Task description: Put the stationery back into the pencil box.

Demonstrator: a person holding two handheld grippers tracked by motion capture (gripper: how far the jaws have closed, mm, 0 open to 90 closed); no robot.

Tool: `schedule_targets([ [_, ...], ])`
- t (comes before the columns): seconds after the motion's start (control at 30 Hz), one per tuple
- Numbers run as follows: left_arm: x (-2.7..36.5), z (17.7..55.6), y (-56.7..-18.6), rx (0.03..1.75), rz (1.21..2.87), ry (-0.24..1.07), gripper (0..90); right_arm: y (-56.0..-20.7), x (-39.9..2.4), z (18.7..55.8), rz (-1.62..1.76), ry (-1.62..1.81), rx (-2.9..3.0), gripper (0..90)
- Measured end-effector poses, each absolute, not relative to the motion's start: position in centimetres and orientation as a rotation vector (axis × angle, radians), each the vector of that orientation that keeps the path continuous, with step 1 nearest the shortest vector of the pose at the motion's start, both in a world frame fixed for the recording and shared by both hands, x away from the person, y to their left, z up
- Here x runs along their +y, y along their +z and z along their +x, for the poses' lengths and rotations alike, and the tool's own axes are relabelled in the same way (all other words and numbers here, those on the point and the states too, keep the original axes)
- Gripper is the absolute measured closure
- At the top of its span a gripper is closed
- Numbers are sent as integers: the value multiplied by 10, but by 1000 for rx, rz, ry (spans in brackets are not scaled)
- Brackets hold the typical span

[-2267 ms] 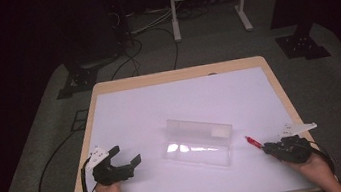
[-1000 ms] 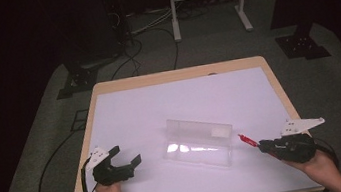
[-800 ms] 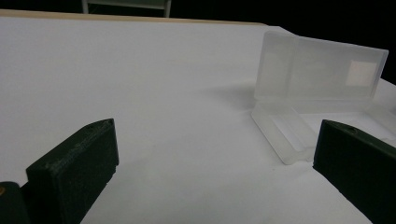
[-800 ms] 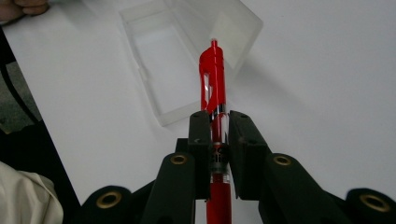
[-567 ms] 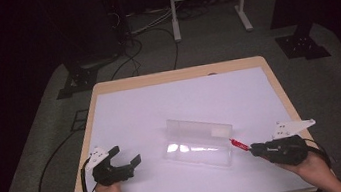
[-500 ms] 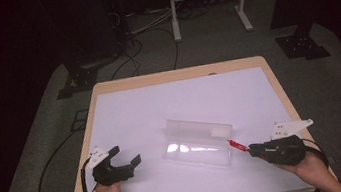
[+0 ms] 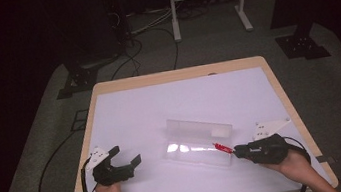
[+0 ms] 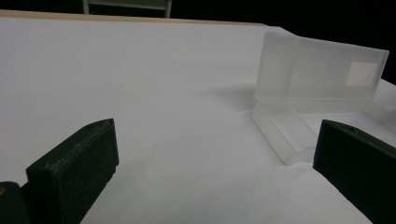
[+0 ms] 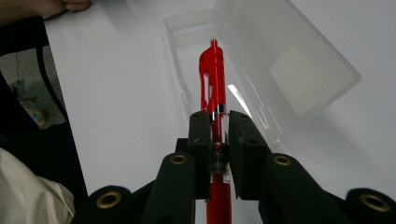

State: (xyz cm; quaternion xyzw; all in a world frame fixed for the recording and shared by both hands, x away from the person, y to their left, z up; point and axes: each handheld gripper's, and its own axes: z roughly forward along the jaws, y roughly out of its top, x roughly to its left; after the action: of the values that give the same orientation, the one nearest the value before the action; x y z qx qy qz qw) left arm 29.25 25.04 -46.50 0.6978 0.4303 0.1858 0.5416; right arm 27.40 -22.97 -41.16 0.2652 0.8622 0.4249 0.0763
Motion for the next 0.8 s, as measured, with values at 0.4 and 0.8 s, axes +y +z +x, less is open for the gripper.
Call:
schedule_targets([
  [0.4,250,292,-465,1020,1658,441,0,-409,-211,285,760,1263,2614,791],
  [0.8,251,292,-465,1018,1661,442,0,-405,-198,294,726,1258,2628,791],
])
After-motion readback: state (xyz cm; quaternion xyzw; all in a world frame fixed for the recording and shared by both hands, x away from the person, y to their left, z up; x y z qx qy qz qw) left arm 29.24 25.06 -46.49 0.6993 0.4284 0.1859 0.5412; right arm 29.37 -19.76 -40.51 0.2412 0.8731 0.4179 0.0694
